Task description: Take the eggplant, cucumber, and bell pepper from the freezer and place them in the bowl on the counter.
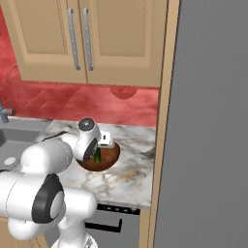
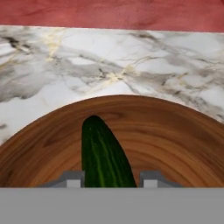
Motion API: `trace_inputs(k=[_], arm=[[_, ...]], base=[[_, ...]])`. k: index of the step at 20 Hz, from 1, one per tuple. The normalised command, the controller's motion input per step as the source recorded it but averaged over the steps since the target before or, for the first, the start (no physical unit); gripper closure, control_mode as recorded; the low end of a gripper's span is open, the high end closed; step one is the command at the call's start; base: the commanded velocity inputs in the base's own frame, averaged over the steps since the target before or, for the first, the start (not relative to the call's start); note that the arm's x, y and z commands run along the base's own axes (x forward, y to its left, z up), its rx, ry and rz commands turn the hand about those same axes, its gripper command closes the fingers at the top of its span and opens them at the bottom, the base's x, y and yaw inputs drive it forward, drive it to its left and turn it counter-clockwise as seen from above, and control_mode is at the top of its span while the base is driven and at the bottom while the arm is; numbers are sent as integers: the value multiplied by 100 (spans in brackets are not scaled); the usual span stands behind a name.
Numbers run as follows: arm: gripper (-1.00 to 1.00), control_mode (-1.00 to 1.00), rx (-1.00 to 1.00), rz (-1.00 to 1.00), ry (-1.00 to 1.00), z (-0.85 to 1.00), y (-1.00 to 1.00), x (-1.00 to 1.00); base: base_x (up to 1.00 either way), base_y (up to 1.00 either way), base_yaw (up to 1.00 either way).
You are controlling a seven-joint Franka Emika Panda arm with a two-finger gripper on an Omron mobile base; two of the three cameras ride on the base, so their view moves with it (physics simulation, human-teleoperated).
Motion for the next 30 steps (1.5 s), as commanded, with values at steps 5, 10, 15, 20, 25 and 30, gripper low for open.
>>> trace_inputs(k=[5, 10, 15, 20, 25, 30], arm=[[-100, -100, 0, 0, 0, 0, 0, 0], [-100, -100, 0, 0, 0, 0, 0, 0], [-100, -100, -3, 0, 0, 2, 0, -4], [-100, -100, -3, -5, 0, 31, -1, -6], [-100, -100, -2, -6, 0, 50, -1, -23], [-100, -100, 0, -3, 0, 54, -12, -44]], base=[[0, 0, 0], [0, 0, 0], [0, 0, 0], [0, 0, 0], [0, 0, 0], [0, 0, 0]])
